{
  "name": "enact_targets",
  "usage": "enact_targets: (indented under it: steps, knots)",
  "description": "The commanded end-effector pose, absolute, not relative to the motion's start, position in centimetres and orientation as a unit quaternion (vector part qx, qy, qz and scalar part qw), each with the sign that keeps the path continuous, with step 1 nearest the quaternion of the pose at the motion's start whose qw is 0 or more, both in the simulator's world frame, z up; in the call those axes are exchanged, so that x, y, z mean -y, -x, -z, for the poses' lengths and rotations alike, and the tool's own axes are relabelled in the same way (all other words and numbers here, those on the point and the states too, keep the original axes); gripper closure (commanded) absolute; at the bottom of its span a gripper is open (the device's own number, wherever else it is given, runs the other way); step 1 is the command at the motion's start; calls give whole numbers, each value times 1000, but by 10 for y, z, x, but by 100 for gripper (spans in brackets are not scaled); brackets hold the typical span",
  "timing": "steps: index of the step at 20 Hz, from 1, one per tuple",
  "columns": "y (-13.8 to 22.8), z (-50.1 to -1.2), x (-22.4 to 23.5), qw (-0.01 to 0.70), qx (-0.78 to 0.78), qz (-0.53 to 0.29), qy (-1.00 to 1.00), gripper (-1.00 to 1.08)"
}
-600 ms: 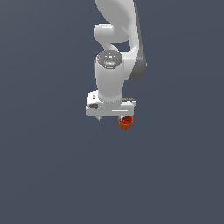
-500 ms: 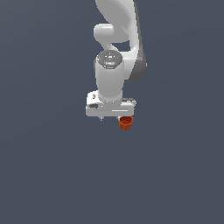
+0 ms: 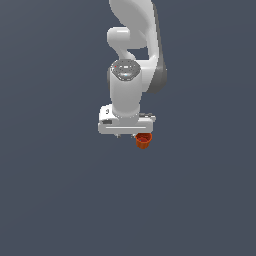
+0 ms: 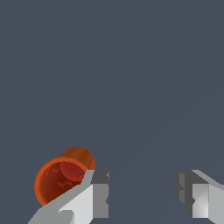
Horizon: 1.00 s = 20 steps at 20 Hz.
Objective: Pick up the object and move it to a goal position.
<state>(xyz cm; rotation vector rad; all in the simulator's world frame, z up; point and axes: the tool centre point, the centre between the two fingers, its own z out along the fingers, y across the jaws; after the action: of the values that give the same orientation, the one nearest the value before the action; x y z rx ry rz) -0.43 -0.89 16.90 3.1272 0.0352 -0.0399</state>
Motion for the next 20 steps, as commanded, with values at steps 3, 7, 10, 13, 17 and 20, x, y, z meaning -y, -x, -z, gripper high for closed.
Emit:
enact_targets:
  steps: [3, 7, 10, 13, 17, 20]
  knots:
    - [6, -165, 2, 5, -3, 19, -1000, -20]
    - [8, -157, -11, 2, 13, 31, -999, -20]
    - [12, -149, -24, 0, 29, 44, -999, -20]
    - [17, -140, -41, -2, 50, 60, -997, -20]
    - [25, -125, -66, -2, 82, 86, -993, -20]
    - [32, -115, -82, 0, 102, 102, -990, -20]
